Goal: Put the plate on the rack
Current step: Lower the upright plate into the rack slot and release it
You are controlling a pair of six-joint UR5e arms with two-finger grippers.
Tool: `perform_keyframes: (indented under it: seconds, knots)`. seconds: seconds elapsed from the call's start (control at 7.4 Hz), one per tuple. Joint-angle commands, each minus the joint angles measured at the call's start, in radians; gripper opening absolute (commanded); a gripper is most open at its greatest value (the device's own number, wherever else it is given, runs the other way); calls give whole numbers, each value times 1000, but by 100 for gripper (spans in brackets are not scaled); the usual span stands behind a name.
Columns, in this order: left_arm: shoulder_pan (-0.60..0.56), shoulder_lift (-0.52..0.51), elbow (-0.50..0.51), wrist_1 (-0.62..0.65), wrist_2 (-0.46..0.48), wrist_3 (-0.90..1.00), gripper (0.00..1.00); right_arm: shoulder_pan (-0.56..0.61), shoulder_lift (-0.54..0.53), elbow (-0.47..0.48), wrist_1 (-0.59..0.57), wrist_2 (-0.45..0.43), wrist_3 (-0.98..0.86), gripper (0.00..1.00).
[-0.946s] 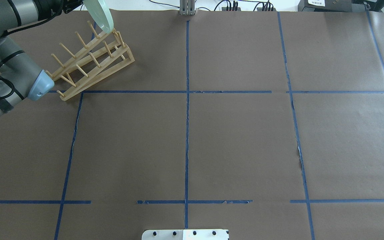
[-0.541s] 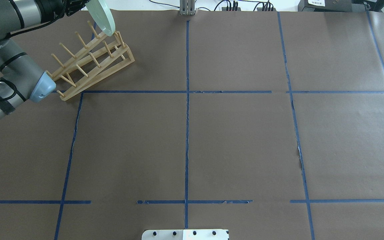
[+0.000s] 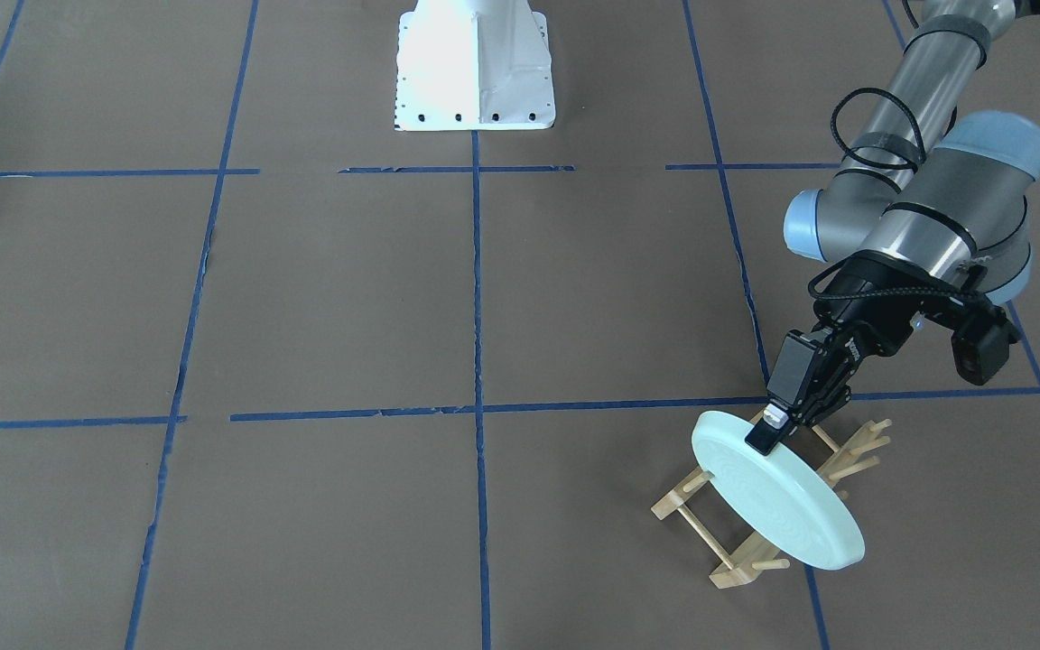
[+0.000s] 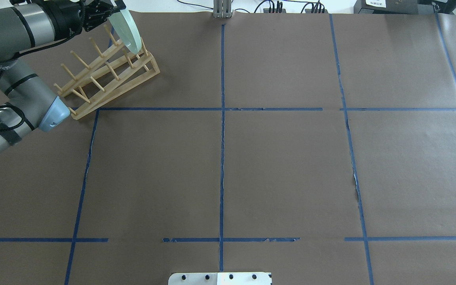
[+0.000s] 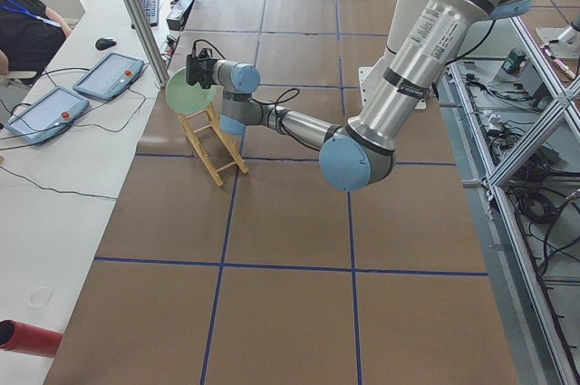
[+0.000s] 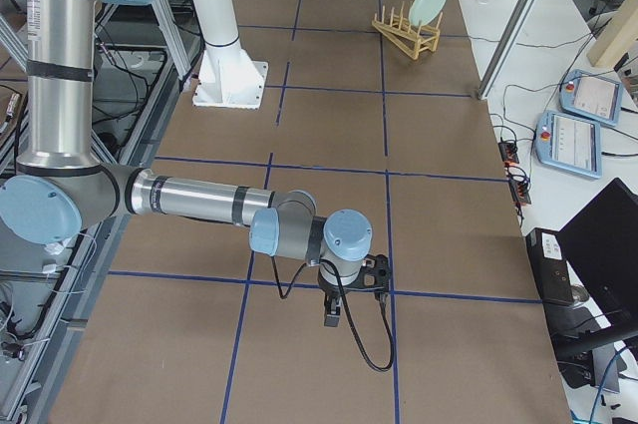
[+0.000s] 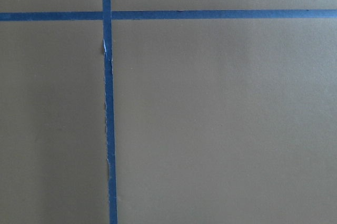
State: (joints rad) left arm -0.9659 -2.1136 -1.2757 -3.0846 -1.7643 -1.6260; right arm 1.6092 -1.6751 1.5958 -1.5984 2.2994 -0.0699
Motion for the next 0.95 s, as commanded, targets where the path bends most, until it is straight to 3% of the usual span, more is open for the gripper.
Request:
perform_keyframes:
  seconds: [0.0, 0.81]
  knots:
    - [1, 3, 12, -2, 0, 0, 0, 0, 0, 0, -2, 0, 1, 100]
    - [9, -8, 65, 0, 5, -2, 0, 0, 0, 1, 0, 0, -1, 100]
